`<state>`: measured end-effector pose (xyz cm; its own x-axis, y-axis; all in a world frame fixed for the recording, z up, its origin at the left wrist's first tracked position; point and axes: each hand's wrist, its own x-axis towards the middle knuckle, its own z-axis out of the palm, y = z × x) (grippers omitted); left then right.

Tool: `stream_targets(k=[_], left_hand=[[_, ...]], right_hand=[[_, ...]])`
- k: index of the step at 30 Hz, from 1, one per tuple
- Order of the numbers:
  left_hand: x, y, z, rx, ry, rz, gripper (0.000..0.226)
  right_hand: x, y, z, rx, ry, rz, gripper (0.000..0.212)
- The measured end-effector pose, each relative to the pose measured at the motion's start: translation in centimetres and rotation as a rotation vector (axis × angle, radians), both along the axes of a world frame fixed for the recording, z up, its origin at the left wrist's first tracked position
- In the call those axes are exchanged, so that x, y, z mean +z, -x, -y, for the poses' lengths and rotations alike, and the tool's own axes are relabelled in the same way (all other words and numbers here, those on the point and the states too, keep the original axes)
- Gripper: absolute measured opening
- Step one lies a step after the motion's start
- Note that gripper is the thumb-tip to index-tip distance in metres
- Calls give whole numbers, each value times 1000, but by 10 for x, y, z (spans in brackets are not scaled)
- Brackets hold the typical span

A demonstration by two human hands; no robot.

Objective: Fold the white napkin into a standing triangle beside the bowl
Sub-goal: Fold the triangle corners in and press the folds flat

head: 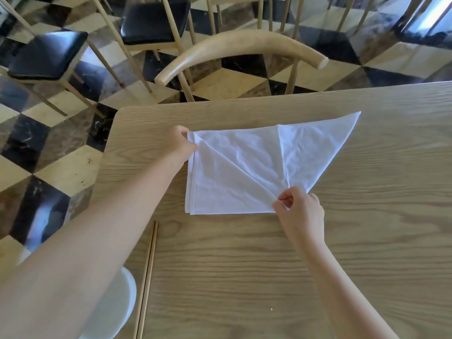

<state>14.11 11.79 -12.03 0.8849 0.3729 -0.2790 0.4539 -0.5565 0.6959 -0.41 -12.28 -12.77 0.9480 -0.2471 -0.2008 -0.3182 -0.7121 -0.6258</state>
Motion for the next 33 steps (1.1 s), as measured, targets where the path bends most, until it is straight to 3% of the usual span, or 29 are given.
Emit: stream_targets(k=[3,6,8,10,12,15,27,30,33], left_hand=[[4,17,13,-118,-346,178,41],[-5,52,46,-464,-446,469,45],[-24,65,53,-638,-527,372,46],[-42,65,45,-646,-618,197,51],[-49,61,36,-630,-684,164,62],[-50,53,25,-596,-671,114,55],[-41,53,17,-592,-706,-3,64],[-34,64,18,-732,-767,84,62],[-30,89,23,-942,-729,193,68]], right_hand=[[-3,4,-4,-23,140,45,13],[-7,-5,-28,87,242,267,33],[-16,-19,-58,341,270,309,45],[-29,-26,-80,498,292,241,52],[-40,-27,-83,496,312,212,54],[-47,-17,-70,500,399,201,59],[-39,22,-2,401,432,124,65],[-33,22,-9,347,507,218,57],[-24,23,-29,464,599,394,40]])
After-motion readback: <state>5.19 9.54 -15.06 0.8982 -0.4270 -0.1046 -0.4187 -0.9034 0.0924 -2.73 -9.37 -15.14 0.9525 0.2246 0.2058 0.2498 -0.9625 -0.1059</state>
